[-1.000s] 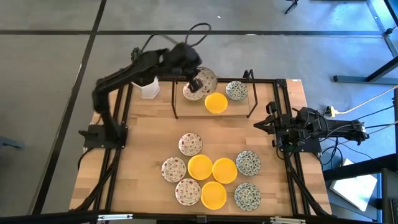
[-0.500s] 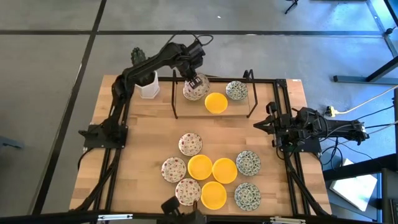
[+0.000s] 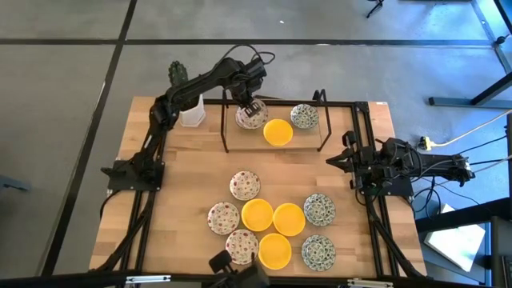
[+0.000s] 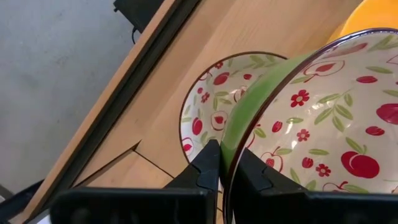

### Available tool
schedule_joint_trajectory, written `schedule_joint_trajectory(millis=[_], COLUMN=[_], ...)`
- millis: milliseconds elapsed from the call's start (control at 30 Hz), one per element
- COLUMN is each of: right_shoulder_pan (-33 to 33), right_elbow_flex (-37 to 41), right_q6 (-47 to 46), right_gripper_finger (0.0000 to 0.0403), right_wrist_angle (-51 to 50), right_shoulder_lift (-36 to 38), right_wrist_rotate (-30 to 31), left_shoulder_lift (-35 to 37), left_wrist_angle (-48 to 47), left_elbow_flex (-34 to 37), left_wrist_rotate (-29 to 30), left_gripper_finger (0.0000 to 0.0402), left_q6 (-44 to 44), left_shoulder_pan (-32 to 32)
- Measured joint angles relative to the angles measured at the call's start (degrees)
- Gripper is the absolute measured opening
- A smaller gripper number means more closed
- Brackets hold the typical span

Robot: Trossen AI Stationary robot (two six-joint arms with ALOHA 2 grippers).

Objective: Pick & Place Mini bowls
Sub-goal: Stack the white bowl on top of the white bowl on the shelf

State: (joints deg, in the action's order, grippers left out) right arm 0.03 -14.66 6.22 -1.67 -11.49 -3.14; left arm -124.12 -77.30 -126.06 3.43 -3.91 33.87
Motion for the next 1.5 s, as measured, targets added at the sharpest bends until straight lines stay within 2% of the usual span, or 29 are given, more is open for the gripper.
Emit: schedule_joint_trajectory(millis=[667, 1333, 1500], right_shoulder_pan=[0.0, 0.0, 0.0], right_elbow_flex=[-0.02, -0.01, 0.0], right_q6=[-0.17, -0.2, -0.2], right_gripper_finger=[0.002, 0.002, 0.002], right_wrist_angle=[-0.52, -0.83, -0.83], right_shoulder_lift=[-0.02, -0.02, -0.02], right_wrist_rotate=[-0.02, -0.02, -0.02], left_shoulder_lift=[-4.51, -6.16, -6.09], left_wrist_angle=[-0.37, -0.11, -0.34], left_elbow_flex=[0.04, 0.04, 0.04], left_wrist_rotate=[0.0, -0.04, -0.15], left_gripper_finger=[0.0013, 0.0035, 0.0059], left_q6=[-0.4, 0.61, 1.53], left_shoulder_pan=[1.29, 1.6, 1.59])
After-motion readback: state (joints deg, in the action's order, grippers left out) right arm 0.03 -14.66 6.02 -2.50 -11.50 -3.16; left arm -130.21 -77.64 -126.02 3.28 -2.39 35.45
